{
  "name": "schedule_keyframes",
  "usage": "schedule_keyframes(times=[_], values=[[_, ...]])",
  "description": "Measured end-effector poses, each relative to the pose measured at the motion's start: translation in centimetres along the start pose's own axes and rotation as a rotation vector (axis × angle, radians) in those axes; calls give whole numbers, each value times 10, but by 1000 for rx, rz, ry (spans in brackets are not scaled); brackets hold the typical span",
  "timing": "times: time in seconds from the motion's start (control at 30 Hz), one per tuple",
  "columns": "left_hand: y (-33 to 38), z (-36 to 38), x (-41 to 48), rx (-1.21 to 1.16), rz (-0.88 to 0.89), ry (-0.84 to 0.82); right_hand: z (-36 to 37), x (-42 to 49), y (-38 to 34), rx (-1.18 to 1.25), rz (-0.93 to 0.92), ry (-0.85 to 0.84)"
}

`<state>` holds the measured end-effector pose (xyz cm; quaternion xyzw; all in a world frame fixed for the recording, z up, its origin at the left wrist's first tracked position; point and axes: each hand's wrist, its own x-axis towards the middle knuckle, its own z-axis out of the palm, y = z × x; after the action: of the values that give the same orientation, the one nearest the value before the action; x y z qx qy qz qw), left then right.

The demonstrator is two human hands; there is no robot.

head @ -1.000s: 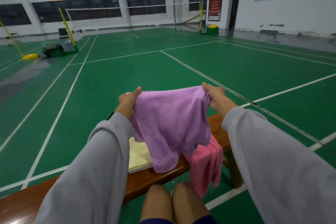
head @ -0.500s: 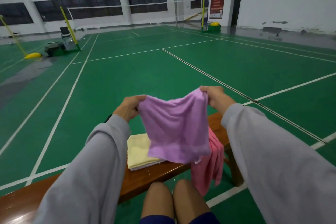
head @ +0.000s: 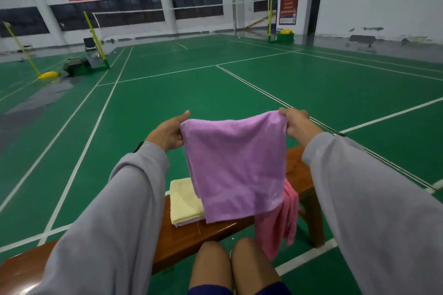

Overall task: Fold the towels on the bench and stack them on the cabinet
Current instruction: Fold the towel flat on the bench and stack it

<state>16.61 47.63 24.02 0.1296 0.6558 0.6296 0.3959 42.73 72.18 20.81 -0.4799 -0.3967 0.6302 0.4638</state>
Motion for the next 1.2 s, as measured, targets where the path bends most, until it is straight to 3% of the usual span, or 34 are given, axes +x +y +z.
schedule_keyframes(times=[0.13, 0.27, 0.5, 0.6, 0.67, 0.77, 0.87, 1.03, 1.2], values=[[13, -3, 13, 56, 111, 94, -1, -10, -18, -85, -36, 7], [36, -7, 21, 299, 267, 335, 3, -11, -36, -60, -72, -2], [45, 2, 3, 561, 523, 303, 4, -16, -38, -176, -108, -34], [44, 3, 0, 624, 484, 283, 3, -17, -40, -244, -137, -67], [46, 2, -3, 546, 300, 164, 0, -18, -40, -316, -171, -105], [52, -2, -5, 421, 42, -159, -8, -20, -41, -494, -262, -166], [52, -5, 1, 591, 133, -339, -17, -18, -42, -771, -338, -235], [39, 8, 11, 1407, 555, -61, -25, -22, -48, -1301, -483, -311], [25, 9, 23, 1605, 800, 172, -28, -26, -51, -1602, -772, -167]])
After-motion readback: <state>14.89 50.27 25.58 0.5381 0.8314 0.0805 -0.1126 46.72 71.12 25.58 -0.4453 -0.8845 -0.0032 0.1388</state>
